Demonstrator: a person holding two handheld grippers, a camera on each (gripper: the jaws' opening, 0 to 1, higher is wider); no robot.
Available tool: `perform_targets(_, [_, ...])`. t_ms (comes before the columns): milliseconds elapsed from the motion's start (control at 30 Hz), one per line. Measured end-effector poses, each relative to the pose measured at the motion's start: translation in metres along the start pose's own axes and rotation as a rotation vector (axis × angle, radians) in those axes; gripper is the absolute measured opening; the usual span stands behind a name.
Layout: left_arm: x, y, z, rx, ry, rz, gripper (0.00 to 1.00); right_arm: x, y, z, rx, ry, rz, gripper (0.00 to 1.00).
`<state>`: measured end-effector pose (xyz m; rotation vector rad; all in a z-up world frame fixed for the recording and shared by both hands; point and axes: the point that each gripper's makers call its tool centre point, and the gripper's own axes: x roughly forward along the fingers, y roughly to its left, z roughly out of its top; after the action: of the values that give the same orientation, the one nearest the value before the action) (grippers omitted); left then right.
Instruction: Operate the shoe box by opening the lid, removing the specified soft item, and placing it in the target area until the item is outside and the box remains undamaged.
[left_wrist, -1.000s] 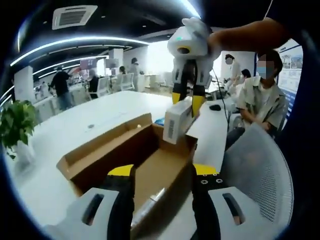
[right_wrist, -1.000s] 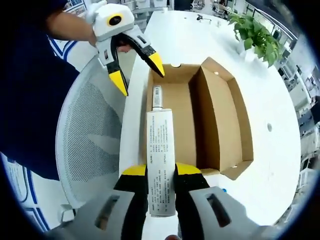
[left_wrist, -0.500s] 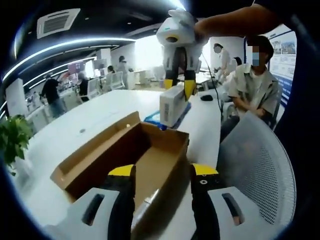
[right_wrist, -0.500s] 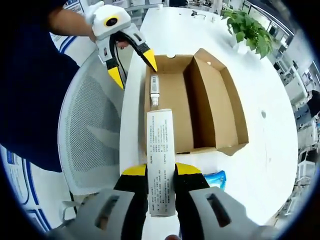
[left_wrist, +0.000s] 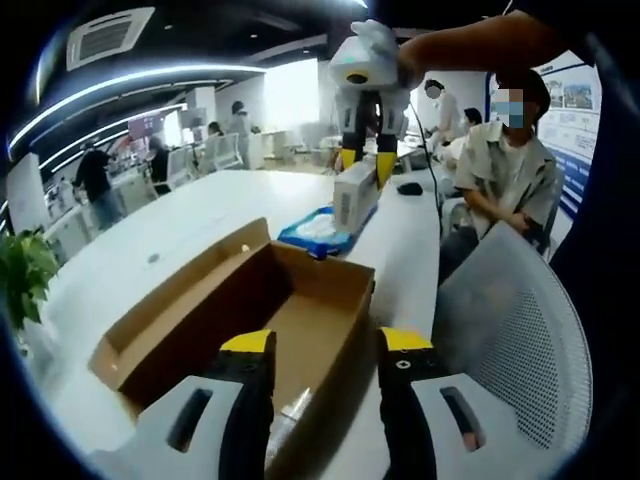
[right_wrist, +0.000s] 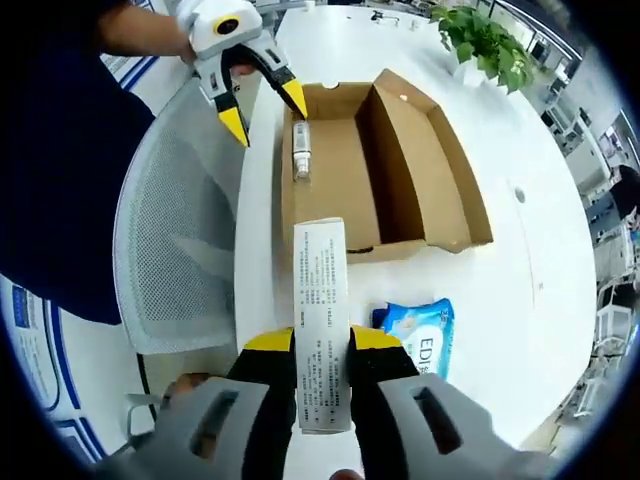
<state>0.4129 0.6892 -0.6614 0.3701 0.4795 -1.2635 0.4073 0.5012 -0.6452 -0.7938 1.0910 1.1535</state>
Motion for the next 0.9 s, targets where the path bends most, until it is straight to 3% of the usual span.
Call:
perform_targets(300, [0.012,-0.005,0.003,0.003,0.022,-0.006,0.38,-0.002,-0.009,-0.046,0.009,0.05,-0.001,0.17])
perform_targets(700, [0.037,-0.015,0.011,0.028,0.046,-0.045,0.37,-0.008,-0.019,-0.081,0.049,0.053,-0.005,0.17])
perform_targets(900, [0.056,-0.022,0.014,0.049,0.073,-0.08,0.36,-0.013,-0.026,-0.108,0.062,0.066,-0.007,0.17])
